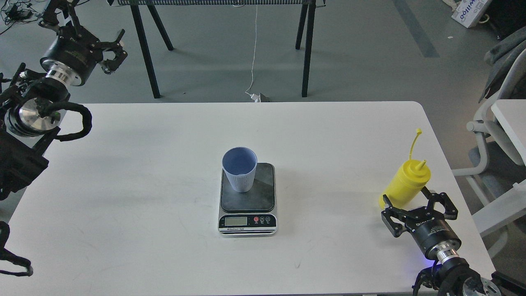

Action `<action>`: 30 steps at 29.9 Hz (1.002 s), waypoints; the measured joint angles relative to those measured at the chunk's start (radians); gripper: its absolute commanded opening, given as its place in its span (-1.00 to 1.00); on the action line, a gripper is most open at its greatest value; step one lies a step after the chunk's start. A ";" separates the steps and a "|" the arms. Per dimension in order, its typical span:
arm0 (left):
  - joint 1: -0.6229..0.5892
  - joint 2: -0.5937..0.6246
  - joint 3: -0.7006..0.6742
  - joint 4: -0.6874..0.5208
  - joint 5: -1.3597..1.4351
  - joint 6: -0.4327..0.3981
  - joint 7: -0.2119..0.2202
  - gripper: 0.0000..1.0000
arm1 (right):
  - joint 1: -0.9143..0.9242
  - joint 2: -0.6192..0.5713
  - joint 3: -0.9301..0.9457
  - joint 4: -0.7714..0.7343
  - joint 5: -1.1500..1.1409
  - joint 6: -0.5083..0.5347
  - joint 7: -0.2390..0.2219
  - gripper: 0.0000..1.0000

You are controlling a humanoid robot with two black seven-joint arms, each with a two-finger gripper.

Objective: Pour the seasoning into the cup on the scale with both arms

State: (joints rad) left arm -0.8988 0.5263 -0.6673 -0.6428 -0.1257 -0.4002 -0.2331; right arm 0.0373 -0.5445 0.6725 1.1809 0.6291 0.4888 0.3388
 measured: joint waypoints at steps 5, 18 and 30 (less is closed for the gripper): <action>0.000 -0.001 -0.001 0.000 -0.001 0.003 0.000 1.00 | -0.067 -0.063 0.002 0.044 -0.001 0.000 0.003 0.97; 0.000 -0.002 -0.003 -0.003 -0.002 0.001 -0.001 1.00 | -0.033 -0.318 0.033 -0.024 -0.034 0.000 0.003 0.98; -0.015 -0.010 -0.002 -0.001 -0.003 -0.007 0.003 1.00 | 0.482 -0.201 0.160 -0.477 -0.282 0.000 -0.005 0.99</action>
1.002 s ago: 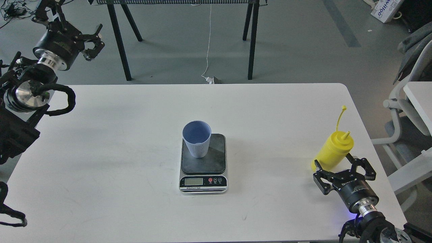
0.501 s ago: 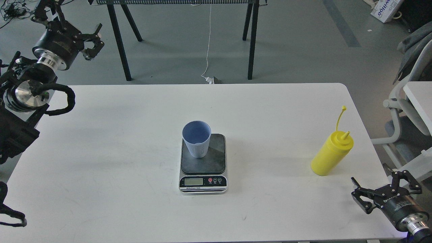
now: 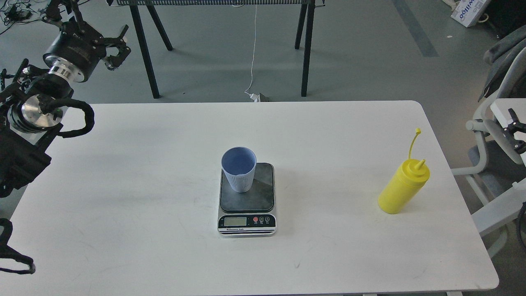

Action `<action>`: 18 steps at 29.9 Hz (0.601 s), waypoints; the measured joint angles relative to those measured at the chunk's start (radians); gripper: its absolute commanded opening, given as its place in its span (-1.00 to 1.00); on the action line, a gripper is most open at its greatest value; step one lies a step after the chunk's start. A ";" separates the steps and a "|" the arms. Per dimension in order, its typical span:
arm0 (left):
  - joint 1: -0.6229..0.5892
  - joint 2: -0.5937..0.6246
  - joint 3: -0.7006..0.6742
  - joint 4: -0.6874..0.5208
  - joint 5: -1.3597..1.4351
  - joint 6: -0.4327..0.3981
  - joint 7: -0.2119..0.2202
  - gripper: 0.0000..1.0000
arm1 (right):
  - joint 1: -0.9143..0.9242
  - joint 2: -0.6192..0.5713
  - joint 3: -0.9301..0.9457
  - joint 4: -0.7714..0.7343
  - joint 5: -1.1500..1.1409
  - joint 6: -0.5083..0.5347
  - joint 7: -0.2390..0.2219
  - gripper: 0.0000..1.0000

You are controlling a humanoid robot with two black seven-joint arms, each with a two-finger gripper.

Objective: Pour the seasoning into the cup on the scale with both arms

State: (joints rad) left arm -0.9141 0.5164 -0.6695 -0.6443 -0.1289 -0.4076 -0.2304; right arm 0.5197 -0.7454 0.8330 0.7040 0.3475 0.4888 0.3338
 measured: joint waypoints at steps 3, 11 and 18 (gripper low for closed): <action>0.000 -0.003 -0.004 0.001 -0.003 -0.004 -0.002 1.00 | 0.161 0.073 -0.075 -0.130 -0.009 0.000 -0.013 0.99; 0.011 -0.015 -0.088 0.039 -0.011 -0.036 -0.004 1.00 | 0.391 0.267 -0.132 -0.284 -0.002 0.000 -0.122 0.99; 0.019 -0.023 -0.140 0.052 -0.038 -0.038 0.000 1.00 | 0.437 0.353 -0.074 -0.285 -0.001 0.000 -0.130 0.99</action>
State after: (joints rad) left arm -0.8951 0.4931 -0.8095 -0.5922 -0.1665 -0.4451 -0.2307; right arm 0.9566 -0.3920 0.7590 0.4189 0.3463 0.4888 0.2039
